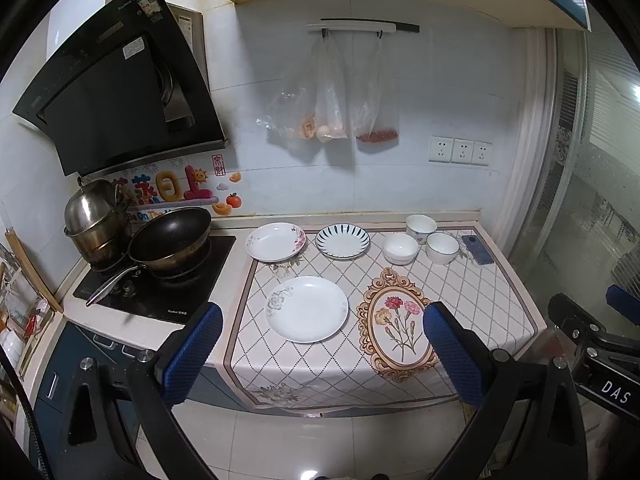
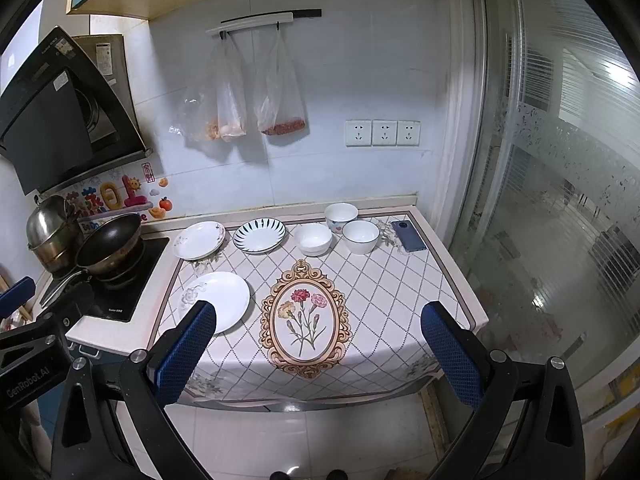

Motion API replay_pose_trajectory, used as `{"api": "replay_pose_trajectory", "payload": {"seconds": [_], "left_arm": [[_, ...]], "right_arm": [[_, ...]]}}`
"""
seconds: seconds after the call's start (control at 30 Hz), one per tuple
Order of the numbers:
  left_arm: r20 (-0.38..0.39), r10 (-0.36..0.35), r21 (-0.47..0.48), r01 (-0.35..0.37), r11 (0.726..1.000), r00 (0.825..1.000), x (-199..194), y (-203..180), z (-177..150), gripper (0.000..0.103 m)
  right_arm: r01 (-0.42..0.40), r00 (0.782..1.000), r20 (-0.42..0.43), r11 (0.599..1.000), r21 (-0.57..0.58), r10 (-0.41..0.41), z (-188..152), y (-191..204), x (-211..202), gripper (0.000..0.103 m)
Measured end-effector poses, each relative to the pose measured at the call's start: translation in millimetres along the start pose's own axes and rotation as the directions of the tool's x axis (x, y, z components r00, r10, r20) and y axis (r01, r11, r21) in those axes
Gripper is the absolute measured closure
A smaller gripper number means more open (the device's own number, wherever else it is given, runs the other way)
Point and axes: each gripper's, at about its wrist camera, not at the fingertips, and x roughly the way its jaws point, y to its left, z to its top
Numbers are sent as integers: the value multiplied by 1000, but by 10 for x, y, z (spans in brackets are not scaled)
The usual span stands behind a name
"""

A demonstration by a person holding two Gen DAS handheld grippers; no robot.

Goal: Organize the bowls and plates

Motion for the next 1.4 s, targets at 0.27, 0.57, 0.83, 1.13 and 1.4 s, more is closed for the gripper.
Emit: {"api": "replay_pose_trajectory", "payload": {"seconds": [0.27,0.57,0.83,1.13,1.4], "left_arm": [[2,2,0,-2,1000,1000,4,-22,-2,0],[4,0,-1,0,1000,1000,9,-21,3,0],[0,0,0,0,1000,1000,25,-34,17,0],[1,0,1,0,1000,1000,76,-49,33,0],[2,0,0,0,1000,1000,87,-53,32,0]], "right_arm": [[0,1000,0,1000,-1,0,2,-16,-6,0],[0,1000,1,1000,0,0,3,-18,3,0],[0,1000,1,1000,1,0,2,-16,12,0],[-2,1000,0,1000,3,2,17,-16,30,0],[-3,1000,-2,1000,3,3,33,-11,61,0]]}}
